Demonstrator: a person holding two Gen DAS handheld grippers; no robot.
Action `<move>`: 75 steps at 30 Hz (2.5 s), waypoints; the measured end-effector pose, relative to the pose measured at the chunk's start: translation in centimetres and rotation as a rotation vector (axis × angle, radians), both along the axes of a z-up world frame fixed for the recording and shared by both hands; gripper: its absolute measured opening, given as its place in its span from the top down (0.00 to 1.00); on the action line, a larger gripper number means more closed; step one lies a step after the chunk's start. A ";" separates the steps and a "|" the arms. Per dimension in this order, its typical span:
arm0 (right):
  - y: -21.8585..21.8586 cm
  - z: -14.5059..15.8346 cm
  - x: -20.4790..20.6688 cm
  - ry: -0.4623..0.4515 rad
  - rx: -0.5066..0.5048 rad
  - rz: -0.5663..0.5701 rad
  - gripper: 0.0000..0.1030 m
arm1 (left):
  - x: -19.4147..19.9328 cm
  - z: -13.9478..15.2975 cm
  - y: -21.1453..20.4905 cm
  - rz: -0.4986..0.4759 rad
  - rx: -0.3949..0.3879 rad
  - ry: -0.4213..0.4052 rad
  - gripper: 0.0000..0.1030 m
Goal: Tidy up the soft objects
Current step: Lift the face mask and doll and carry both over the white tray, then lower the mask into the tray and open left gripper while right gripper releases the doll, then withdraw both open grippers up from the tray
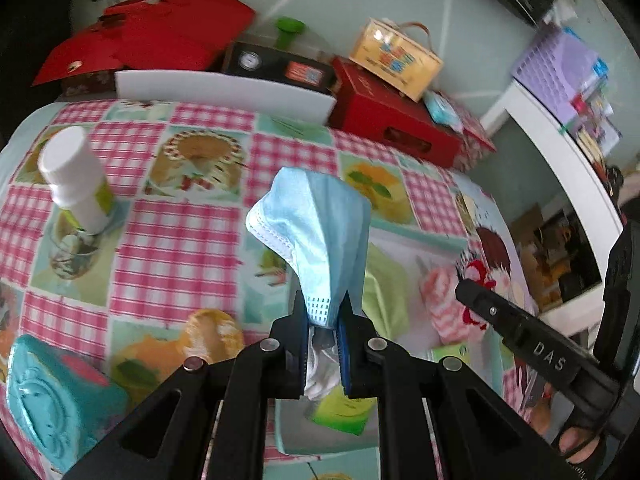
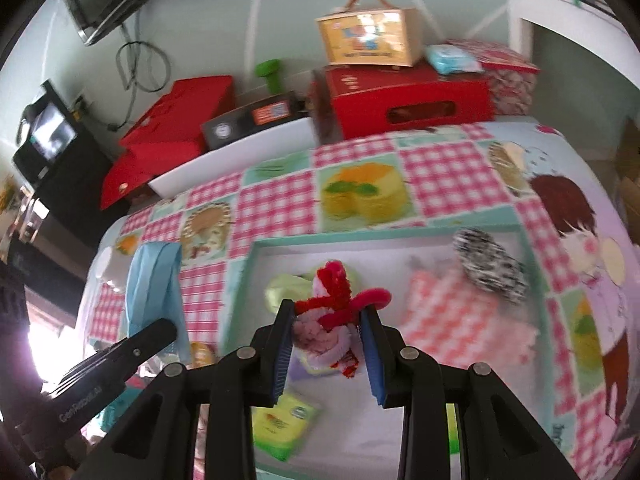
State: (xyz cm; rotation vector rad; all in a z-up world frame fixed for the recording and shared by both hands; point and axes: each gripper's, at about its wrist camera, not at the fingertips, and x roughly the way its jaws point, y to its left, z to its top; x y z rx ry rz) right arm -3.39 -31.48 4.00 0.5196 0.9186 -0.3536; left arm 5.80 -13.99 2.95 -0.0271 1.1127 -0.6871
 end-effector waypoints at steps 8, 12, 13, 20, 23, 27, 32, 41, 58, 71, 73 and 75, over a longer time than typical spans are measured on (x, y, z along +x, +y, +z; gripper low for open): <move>-1.5 -3.0 -0.6 0.090 0.038 -0.033 0.67 | -0.5 -3.0 -2.4 -0.072 0.061 0.052 0.88; -0.6 -4.4 0.4 0.135 0.040 0.011 0.67 | -0.3 -5.1 -3.2 -0.077 0.104 0.086 0.88; -0.5 -4.6 0.5 0.141 0.039 0.018 0.67 | -0.3 -5.5 -3.3 -0.078 0.112 0.093 0.88; -0.1 -5.6 0.8 0.180 0.024 0.023 0.66 | -0.4 -7.3 -4.3 -0.092 0.161 0.106 0.88; -0.2 -5.3 0.7 0.178 0.015 0.018 0.66 | -0.5 -7.3 -4.6 -0.100 0.166 0.112 0.80; 0.0 -4.6 0.7 0.165 0.001 0.017 0.59 | -0.8 -6.0 -4.6 -0.116 0.141 0.088 0.52; -0.3 -3.6 0.5 0.140 -0.013 0.004 0.52 | -0.9 -4.8 -4.4 -0.121 0.141 0.067 0.51; -0.2 -1.0 -0.2 0.069 -0.046 -0.009 0.52 | -1.2 -1.8 -2.7 -0.092 0.138 -0.033 0.37; 0.1 -0.9 0.0 0.092 -0.121 -0.007 0.00 | 1.4 -1.9 0.0 0.075 0.133 -0.059 0.09; 0.1 -1.1 0.1 0.088 -0.124 -0.008 0.00 | 2.1 -1.9 1.1 0.132 0.155 -0.101 0.04; 0.1 -1.2 0.1 0.092 -0.121 -0.007 0.00 | 2.1 -1.8 1.2 0.134 0.146 -0.106 0.04; 0.2 -1.2 0.1 0.094 -0.123 -0.005 0.00 | 2.2 -1.6 1.3 0.134 0.137 -0.112 0.04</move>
